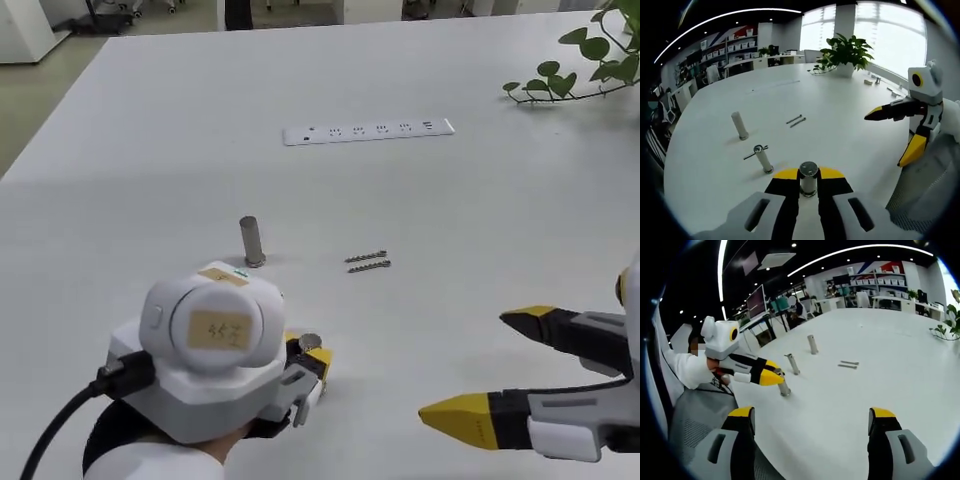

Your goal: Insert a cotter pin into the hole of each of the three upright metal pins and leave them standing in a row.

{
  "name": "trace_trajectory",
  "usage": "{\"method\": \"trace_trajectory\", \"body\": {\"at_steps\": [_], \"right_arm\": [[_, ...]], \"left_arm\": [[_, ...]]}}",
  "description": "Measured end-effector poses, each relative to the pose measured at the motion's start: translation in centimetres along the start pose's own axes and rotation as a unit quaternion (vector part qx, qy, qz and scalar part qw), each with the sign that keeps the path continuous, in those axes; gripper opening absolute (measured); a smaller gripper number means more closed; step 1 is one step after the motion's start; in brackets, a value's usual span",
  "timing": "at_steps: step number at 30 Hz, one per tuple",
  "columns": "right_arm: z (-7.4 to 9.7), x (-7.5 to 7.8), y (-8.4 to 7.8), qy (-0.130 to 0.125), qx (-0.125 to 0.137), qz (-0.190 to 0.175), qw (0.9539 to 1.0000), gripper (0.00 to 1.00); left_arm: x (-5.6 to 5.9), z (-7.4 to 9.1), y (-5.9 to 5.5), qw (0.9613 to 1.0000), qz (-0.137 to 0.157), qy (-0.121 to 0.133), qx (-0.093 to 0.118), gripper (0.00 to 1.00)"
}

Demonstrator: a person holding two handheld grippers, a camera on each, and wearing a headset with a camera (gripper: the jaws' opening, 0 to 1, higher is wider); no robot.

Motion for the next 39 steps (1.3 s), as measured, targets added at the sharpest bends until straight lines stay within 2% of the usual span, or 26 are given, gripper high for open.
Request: {"method": "trace_trajectory", "body": {"at_steps": [10,19,29,32,34,35,38,39], "right_arm": [[-0.03,-0.27,-0.01,0.008,0.001,0.001,1.0000,0.92],[-0.08,-0.25,-0.09,0.011,-0.004,0.002,0.9999,0.92],[-0.17,-0.40,-0.32,0.015,-0.011,0.003,0.9998,0.92],[-0.20,-0.32,-0.36,0.015,-0.013,0.004,0.9998,0.92],[-0.19,-0.24,-0.37,0.014,-0.014,0.005,0.9998,0.92],[-0.13,-0.21,-0.36,0.013,-0.014,0.005,0.9998,0.92],[-0.05,-0.12,-0.31,0.012,-0.012,0.003,0.9998,0.92],[-0.03,-0.13,-0.28,0.011,-0.011,0.002,0.9999,0.92]], "left_arm": [[0.33,-0.28,-0.41,1.0000,-0.003,0.000,-0.005,0.10],[0.16,-0.91,-0.22,0.9999,-0.012,0.000,0.001,0.10],[0.52,-0.73,-0.47,0.9999,-0.013,0.007,0.005,0.10],[0.48,-0.71,-0.52,0.9998,-0.016,0.003,0.008,0.10],[0.39,-0.73,-0.48,0.9989,-0.042,-0.012,0.017,0.10],[0.39,-0.64,-0.59,0.9988,-0.043,-0.016,0.016,0.10],[0.29,-0.32,-0.13,0.9992,-0.022,-0.026,0.022,0.12],[0.29,-0.17,0.14,0.9989,-0.011,-0.033,0.030,0.15]]}}
Point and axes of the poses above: the centre of the closed fingertips' face, and the gripper's own axes: z roughly backward along the fingers, x roughly to its right, y roughly out of its top, the point moved 8 cm from there along z, roughly backward along the fingers, and after that the axes turned 13 degrees about x, right-handed, at the moved point
